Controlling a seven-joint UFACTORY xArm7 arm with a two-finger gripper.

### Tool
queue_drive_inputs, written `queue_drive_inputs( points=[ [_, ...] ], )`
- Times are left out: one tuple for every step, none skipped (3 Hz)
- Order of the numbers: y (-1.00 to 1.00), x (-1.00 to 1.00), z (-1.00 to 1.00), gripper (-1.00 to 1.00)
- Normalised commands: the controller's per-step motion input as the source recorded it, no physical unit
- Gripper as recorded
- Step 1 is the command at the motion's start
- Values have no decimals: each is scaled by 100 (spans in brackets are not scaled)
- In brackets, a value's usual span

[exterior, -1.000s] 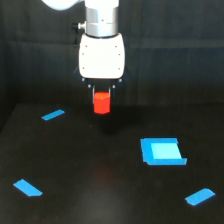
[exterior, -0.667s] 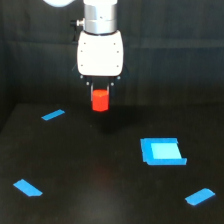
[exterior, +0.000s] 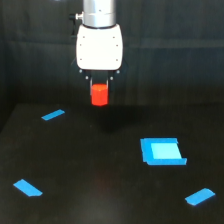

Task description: Pick up the red object from the table

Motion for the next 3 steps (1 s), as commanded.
queue_drive_inputs(
  points=[
    [-10, -12, 44, -82],
    [-18, -10, 46, -82],
    [-19, -4, 41, -65]
  ],
)
